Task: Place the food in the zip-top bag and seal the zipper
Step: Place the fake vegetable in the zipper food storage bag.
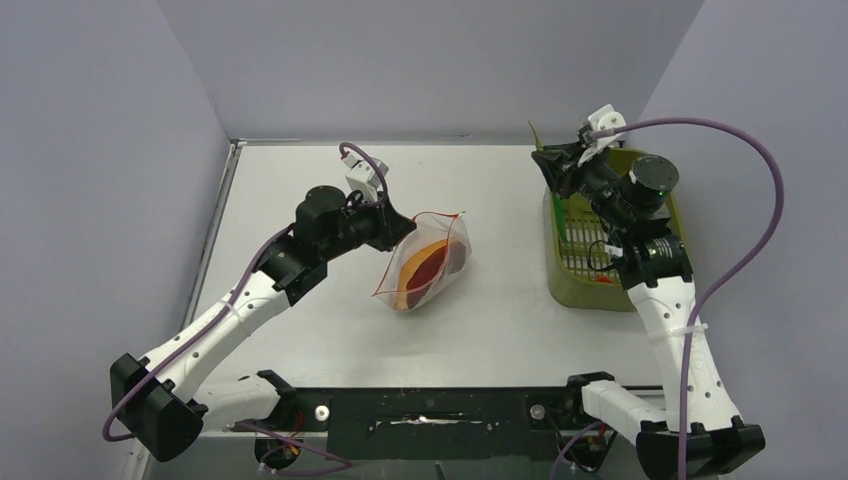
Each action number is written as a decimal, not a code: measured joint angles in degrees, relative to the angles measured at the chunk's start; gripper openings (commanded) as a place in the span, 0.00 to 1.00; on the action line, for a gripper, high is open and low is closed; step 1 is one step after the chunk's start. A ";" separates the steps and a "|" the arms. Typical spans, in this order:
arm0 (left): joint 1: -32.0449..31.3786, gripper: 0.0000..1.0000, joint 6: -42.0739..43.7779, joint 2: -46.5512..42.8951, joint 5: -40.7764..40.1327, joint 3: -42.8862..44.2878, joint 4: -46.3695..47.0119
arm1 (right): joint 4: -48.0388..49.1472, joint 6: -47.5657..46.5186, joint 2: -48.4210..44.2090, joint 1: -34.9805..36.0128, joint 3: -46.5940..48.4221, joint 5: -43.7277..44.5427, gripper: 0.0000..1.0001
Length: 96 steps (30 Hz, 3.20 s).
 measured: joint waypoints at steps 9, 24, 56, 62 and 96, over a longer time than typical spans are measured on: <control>0.13 0.00 -3.61 1.44 1.95 0.00 0.02 | 14.19 3.87 -5.31 7.19 -4.87 -15.98 0.00; 0.13 0.00 -6.80 1.44 9.35 -1.55 4.33 | 36.28 3.58 -2.27 22.62 -12.55 -33.86 0.00; 0.50 0.00 -6.08 -0.76 20.76 -5.38 8.13 | -13.46 -49.62 7.19 32.89 -4.28 -31.50 0.02; 0.52 0.00 -5.86 -0.79 21.81 -5.86 8.66 | -20.31 -54.29 9.99 33.03 -4.26 -29.05 0.01; 1.70 0.00 1.53 0.72 31.12 -4.79 6.23 | -34.12 -60.00 12.72 38.42 -1.66 -14.88 0.27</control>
